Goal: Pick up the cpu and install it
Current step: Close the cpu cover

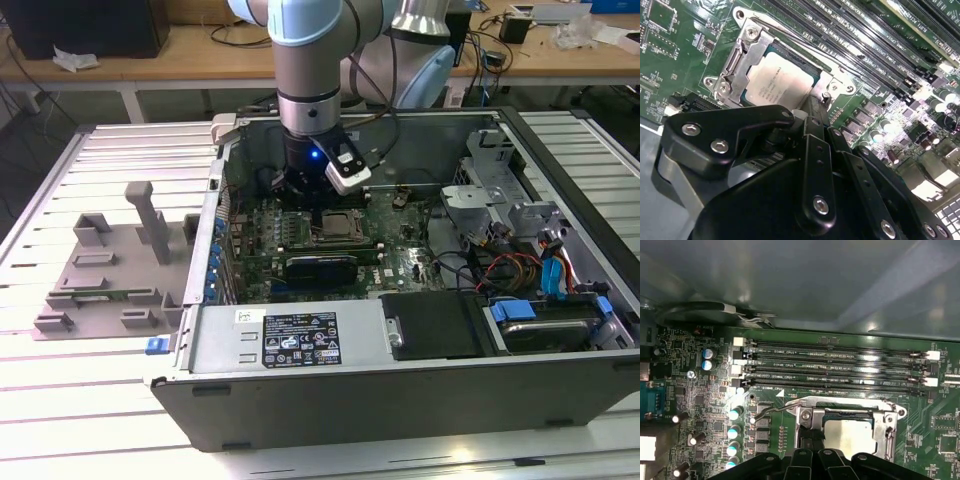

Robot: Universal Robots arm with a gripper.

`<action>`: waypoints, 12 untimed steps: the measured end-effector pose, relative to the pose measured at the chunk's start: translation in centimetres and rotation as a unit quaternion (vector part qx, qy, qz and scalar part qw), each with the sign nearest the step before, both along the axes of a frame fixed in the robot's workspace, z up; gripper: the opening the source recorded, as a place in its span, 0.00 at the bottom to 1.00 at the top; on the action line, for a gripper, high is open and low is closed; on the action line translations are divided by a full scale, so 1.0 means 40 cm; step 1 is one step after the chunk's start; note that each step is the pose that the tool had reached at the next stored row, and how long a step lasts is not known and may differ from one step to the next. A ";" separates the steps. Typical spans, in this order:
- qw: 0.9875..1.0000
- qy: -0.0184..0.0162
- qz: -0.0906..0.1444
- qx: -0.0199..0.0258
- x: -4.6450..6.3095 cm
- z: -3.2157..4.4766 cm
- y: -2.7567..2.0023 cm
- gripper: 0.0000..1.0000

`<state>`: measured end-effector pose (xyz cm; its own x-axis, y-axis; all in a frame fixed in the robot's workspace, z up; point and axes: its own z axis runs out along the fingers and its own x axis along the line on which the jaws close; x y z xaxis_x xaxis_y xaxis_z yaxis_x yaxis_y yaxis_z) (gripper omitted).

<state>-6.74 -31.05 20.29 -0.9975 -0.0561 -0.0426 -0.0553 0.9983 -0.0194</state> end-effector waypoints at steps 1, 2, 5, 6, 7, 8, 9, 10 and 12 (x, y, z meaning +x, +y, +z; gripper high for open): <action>1.000 0.000 0.000 0.000 0.000 -0.001 0.000 0.11; 1.000 0.000 0.000 0.000 0.000 -0.001 0.000 0.11; 1.000 0.000 0.000 0.000 0.000 -0.001 0.000 0.11; 1.000 0.000 0.000 0.000 0.000 -0.002 0.000 0.11; 1.000 0.000 0.000 0.000 0.000 -0.001 0.000 0.11; 1.000 0.000 0.000 0.001 0.000 0.001 0.000 0.11; 1.000 0.000 0.000 0.000 0.000 0.006 0.000 0.11; 1.000 0.000 0.000 0.000 0.000 0.011 0.000 0.11; 1.000 0.000 0.000 0.000 0.000 0.017 0.000 0.11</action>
